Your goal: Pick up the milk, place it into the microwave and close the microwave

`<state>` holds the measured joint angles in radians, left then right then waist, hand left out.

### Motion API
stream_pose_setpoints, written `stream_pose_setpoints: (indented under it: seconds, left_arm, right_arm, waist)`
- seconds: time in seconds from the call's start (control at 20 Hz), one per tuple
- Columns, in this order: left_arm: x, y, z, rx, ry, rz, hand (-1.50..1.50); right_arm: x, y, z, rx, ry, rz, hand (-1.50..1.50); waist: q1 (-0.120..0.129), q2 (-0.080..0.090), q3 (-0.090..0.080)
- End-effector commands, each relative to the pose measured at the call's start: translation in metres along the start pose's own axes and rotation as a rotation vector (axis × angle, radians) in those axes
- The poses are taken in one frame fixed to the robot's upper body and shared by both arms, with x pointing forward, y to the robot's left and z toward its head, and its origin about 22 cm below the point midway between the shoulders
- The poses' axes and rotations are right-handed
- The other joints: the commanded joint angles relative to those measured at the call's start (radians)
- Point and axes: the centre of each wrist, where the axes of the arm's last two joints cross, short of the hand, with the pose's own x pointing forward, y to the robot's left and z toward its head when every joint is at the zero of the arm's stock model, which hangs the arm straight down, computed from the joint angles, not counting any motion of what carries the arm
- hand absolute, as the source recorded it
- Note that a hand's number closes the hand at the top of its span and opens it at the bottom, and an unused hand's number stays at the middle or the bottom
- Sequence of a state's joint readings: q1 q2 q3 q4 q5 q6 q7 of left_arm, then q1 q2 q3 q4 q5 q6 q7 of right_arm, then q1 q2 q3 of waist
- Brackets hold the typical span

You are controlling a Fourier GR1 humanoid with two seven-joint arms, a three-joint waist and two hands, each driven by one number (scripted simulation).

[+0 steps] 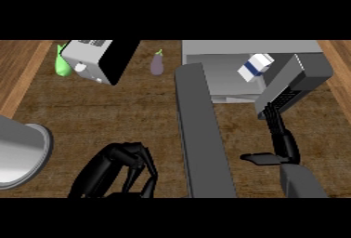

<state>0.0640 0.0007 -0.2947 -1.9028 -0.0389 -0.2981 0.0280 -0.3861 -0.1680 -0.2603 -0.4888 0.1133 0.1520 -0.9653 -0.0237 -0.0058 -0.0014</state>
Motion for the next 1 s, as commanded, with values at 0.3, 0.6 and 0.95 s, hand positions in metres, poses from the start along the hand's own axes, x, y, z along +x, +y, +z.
stream_pose_setpoints:
  seconds: [0.3,0.6,0.95]
  left_arm:
    - [-0.054,-0.036,-0.062,-0.176,0.108,-0.101,1.50]
    - [-0.106,-0.067,-0.061,-0.188,0.152,-0.163,1.50]
    - [-0.135,-0.070,-0.078,-0.077,0.065,-0.206,1.50]
  right_arm:
    - [0.025,-0.052,0.060,0.020,-0.045,-0.005,-1.50]
    - [0.058,-0.075,0.071,0.088,-0.119,0.054,-1.50]
    - [0.080,-0.057,0.058,0.144,-0.203,-0.069,-1.50]
  waist:
    - [-0.020,0.002,-0.001]
    - [-0.022,0.006,-0.001]
    - [-0.067,0.017,-0.004]
